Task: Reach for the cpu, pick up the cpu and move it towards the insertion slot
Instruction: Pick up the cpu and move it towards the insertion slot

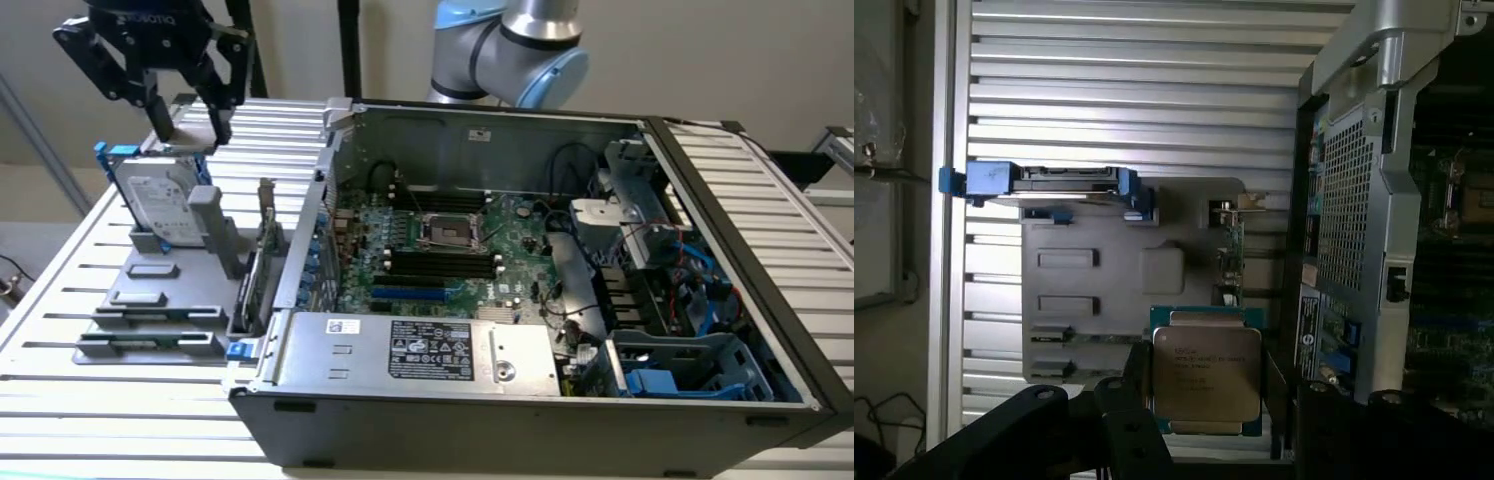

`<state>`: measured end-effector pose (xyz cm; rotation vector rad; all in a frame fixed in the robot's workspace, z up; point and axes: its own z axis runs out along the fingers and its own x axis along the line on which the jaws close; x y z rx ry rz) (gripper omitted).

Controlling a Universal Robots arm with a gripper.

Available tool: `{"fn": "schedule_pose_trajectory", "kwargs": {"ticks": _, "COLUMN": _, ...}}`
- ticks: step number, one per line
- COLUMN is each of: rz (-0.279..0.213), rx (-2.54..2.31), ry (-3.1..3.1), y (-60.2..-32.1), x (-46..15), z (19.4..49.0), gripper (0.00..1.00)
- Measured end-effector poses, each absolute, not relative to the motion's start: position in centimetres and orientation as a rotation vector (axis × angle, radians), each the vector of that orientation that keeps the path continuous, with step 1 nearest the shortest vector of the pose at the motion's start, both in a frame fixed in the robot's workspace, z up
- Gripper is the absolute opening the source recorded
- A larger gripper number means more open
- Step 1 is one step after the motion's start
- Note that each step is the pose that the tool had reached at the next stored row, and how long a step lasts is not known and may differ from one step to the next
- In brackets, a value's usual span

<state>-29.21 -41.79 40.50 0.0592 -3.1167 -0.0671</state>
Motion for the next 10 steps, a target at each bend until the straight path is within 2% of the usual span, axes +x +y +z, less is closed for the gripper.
{"fn": "schedule_pose_trajectory", "kwargs": {"ticks": 10, "rz": -0.073, "rx": 0.059, "ry": -3.114, "y": -41.8, "x": -24.7, "z": 40.9, "gripper": 0.55}}
